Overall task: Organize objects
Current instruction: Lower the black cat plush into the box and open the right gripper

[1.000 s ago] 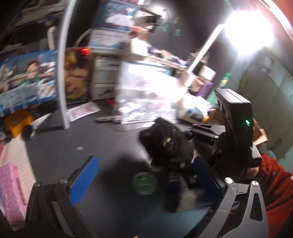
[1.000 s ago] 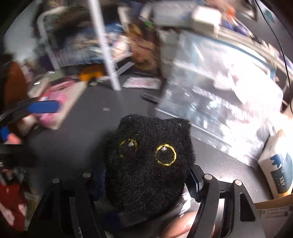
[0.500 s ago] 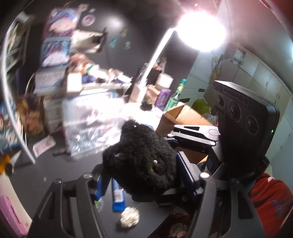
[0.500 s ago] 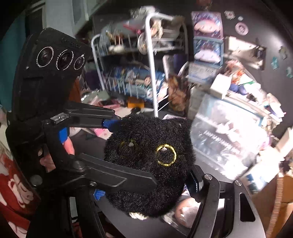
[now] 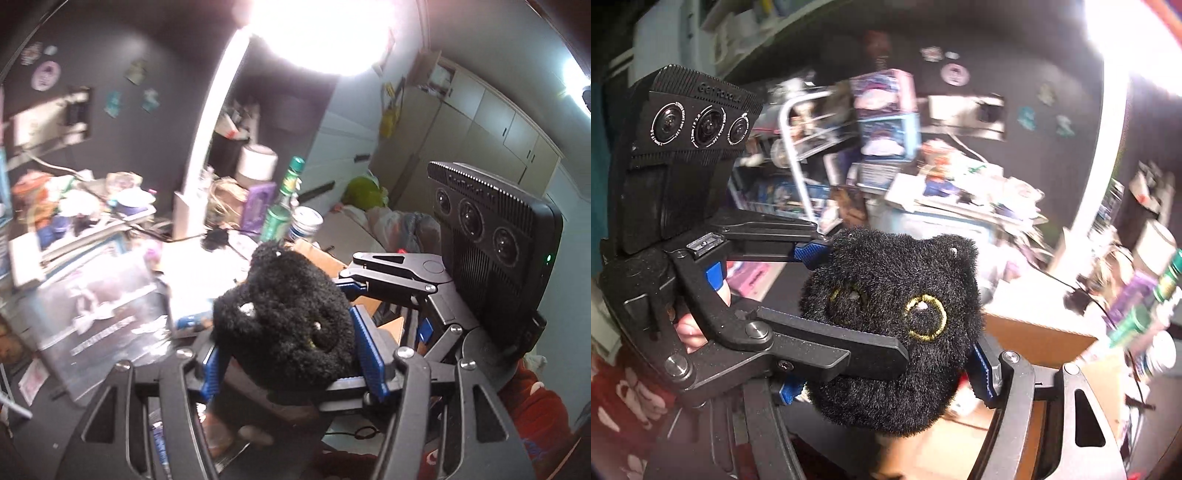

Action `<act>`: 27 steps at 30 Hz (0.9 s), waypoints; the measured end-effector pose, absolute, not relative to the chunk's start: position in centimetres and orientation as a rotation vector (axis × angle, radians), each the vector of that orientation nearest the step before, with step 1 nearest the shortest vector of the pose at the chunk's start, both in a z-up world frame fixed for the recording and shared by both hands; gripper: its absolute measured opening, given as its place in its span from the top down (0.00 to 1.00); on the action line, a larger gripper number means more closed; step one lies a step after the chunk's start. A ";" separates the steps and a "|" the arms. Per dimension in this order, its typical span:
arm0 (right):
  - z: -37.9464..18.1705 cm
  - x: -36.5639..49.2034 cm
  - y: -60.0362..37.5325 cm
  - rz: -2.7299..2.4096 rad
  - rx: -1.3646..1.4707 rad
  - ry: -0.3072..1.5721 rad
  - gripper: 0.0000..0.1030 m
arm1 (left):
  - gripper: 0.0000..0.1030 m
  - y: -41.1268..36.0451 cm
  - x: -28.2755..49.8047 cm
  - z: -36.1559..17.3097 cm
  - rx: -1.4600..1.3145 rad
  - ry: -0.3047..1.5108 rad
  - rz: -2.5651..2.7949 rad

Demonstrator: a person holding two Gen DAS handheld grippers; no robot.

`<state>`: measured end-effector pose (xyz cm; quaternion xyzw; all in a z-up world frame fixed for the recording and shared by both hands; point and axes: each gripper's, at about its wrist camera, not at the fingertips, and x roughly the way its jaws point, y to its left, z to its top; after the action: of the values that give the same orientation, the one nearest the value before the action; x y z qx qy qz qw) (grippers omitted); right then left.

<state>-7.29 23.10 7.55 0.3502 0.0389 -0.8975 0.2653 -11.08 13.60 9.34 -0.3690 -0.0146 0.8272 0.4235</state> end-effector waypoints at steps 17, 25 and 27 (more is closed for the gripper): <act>4.1 -10.6 31.5 -2.420 1.288 0.141 0.24 | 0.23 21.6 -14.6 7.4 -1.056 0.072 1.997; 4.7 -10.9 32.6 -2.447 1.308 0.172 0.19 | 0.18 20.7 -14.3 8.5 -1.053 0.131 2.041; 4.9 -10.6 32.7 -2.451 1.288 0.161 0.19 | 0.18 19.9 -14.0 8.8 -1.046 0.133 2.055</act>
<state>-10.56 32.71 4.88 0.4566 0.0570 -0.8688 0.1828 -13.98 19.87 8.81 -0.4144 0.0526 0.8138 0.4041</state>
